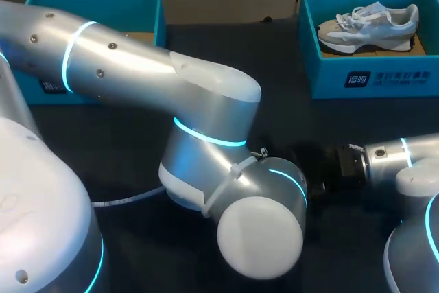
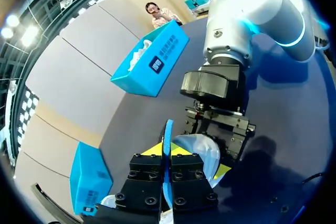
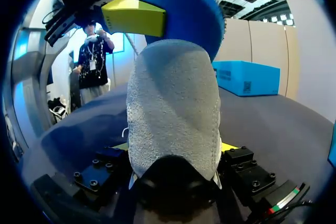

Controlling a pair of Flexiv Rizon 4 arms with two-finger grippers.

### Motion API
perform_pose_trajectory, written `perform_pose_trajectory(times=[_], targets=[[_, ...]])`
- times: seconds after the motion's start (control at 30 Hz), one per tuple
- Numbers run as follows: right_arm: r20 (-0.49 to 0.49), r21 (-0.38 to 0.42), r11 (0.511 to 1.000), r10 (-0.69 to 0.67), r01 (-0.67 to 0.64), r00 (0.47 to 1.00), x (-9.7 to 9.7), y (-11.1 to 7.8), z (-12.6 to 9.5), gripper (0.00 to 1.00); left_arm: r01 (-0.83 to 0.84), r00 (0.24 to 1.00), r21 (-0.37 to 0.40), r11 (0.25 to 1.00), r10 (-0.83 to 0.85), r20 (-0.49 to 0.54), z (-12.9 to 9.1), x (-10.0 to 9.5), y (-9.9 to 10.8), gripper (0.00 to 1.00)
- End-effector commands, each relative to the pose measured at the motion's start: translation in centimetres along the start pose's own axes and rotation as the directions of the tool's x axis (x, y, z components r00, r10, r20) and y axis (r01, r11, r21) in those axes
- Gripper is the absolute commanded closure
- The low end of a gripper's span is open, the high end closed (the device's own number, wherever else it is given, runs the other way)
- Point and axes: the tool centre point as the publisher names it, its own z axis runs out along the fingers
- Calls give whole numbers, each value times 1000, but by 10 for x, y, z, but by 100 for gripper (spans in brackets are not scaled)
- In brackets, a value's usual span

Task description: Take the shoe out of the shoebox, open the shoe tongue, remove and reinsert the insole, then place the shoe into the shoebox

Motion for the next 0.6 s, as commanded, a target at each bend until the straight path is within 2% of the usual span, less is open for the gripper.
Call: perform_pose_trajectory(times=[0.03,0.33,0.47,0.57,0.6], targets=[[1,3,1000,0,0,1000,0,1,2,100,8,1000,-6,1000,-8,5,1,3,-4,100],[1,3,1000,0,0,1000,0,1,2,100,11,1000,-5,1000,-11,6,3,7,-11,100],[1,3,1000,0,0,1000,0,1,2,100,16,1000,1,1000,-16,5,0,5,-10,75],[1,3,1000,0,0,1000,0,1,2,100,16,1000,5,1000,-16,4,-1,5,-6,64],[1,3,1000,0,0,1000,0,1,2,100,16,1000,7,1000,-16,4,-1,4,-5,64]])
